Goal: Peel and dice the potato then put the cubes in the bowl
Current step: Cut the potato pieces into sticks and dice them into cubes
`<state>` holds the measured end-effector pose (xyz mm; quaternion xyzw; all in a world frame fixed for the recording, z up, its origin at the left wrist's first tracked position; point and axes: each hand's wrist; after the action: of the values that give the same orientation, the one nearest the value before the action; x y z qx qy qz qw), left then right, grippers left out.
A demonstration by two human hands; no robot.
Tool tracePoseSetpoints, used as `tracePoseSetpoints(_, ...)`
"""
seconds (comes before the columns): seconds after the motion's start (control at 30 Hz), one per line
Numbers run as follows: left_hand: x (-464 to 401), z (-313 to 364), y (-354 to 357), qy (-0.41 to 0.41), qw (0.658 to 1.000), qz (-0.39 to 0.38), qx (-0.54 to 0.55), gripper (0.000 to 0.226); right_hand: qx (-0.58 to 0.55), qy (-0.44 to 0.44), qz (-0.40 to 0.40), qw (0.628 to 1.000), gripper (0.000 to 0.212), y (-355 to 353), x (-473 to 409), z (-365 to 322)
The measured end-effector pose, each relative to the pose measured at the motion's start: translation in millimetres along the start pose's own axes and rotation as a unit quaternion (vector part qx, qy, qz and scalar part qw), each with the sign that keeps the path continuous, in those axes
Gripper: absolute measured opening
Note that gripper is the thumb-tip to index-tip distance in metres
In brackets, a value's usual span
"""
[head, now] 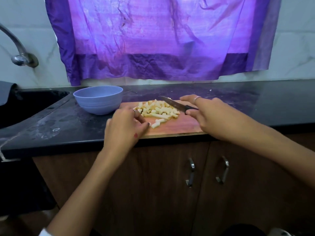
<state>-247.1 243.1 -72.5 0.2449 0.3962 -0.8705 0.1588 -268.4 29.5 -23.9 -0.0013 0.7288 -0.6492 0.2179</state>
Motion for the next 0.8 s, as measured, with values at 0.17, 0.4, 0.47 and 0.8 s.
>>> tracePoseSetpoints(0.17,-25.5,4.2,4.1,0.031,0.999,0.004,-0.040,0.025,-0.009,0.041,0.020,0.999,0.039,-1.5,18.9,24.9)
tracePoseSetpoints(0.4,-40.7,12.8,22.7,0.081,0.980,-0.095,-0.155,0.086,-0.045,0.039,0.052,0.997,0.032,8.0,22.2,37.5)
tracePoseSetpoints(0.47,-46.7,8.5,23.3,0.093,0.976,-0.095,-0.171,0.086,-0.049,0.044,0.054,0.996,0.031,8.9,22.8,41.8)
tracePoseSetpoints(0.8,-61.5,-6.7,16.2,0.166,0.975,-0.054,-0.137,0.032,-0.079,0.058,0.062,0.993,0.032,15.4,24.1,63.9)
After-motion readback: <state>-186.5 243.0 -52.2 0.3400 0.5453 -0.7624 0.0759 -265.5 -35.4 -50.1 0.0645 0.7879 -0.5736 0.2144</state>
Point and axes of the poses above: each hand's wrist, its own x-axis away from the middle knuckle, its own y-axis out of the palm, z = x × y, and after that the axes turned 9 degrees about x, right-handed
